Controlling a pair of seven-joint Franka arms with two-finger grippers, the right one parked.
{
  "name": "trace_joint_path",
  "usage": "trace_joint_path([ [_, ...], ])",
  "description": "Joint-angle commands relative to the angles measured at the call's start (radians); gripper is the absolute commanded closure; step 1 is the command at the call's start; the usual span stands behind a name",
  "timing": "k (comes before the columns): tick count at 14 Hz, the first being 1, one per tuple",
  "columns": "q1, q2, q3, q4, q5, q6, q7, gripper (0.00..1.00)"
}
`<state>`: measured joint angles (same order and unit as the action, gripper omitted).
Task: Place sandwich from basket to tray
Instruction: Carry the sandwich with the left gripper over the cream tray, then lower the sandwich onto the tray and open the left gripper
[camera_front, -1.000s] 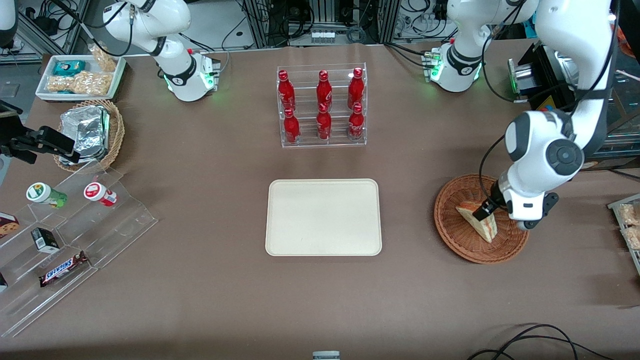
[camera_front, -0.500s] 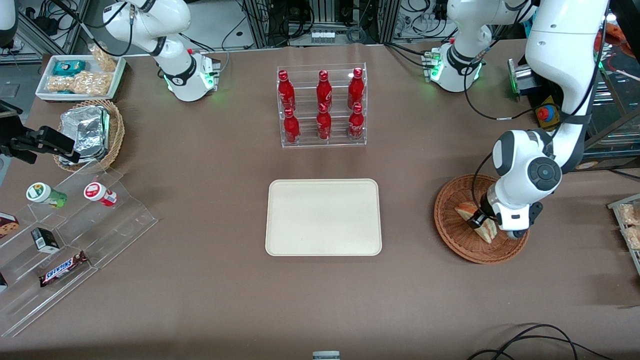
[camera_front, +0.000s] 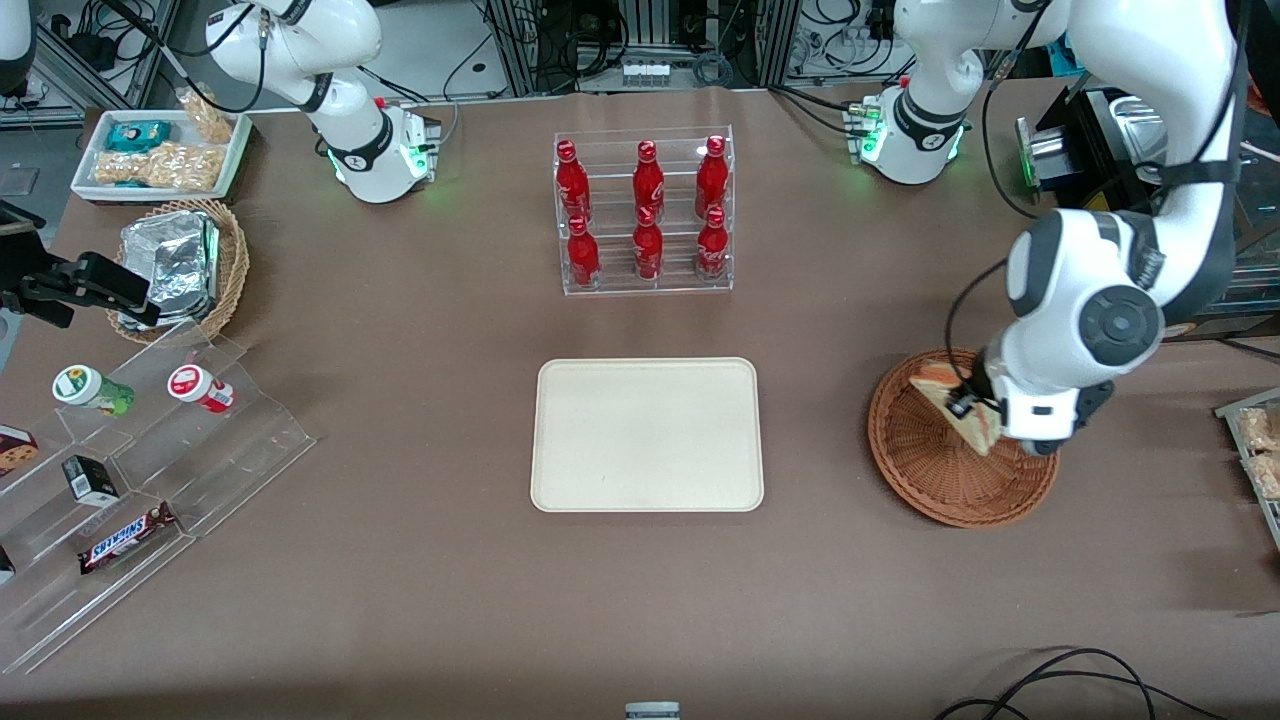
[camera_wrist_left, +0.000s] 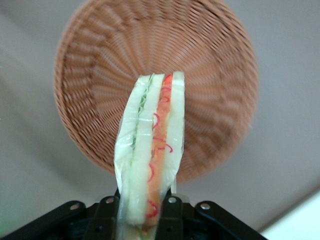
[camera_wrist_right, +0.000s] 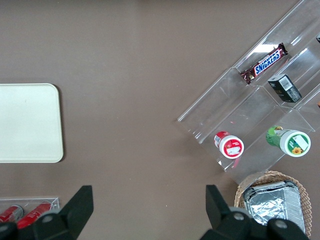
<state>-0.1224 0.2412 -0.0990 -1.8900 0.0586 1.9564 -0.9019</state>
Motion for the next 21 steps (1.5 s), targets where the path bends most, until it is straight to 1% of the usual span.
trace_joint_path([
  [1, -0.100, 0.082, -0.017, 0.063, 0.015, 0.054, 0.018, 1.00],
  [2, -0.133, 0.130, -0.037, 0.113, 0.010, 0.080, 0.091, 1.00],
  [3, -0.167, 0.192, -0.044, 0.190, 0.004, 0.082, 0.128, 1.00],
  [5, -0.256, 0.306, -0.062, 0.342, 0.029, 0.073, 0.179, 0.98],
  [6, -0.287, 0.347, -0.064, 0.368, 0.018, 0.079, 0.199, 0.98],
  [10, -0.426, 0.510, -0.077, 0.547, 0.024, 0.114, 0.065, 0.99],
  [12, -0.471, 0.549, -0.076, 0.595, 0.029, 0.119, 0.029, 0.99],
  [15, -0.509, 0.584, -0.071, 0.631, 0.032, 0.130, 0.018, 0.99],
  [17, -0.514, 0.598, -0.071, 0.625, 0.033, 0.179, 0.015, 0.94],
  [18, -0.525, 0.601, -0.071, 0.618, 0.033, 0.194, 0.012, 0.84],
  [19, -0.525, 0.603, -0.071, 0.618, 0.030, 0.197, -0.024, 0.40],
  [20, -0.526, 0.601, -0.071, 0.614, 0.039, 0.199, -0.078, 0.00],
  [21, -0.531, 0.592, -0.070, 0.608, 0.056, 0.197, -0.098, 0.00],
])
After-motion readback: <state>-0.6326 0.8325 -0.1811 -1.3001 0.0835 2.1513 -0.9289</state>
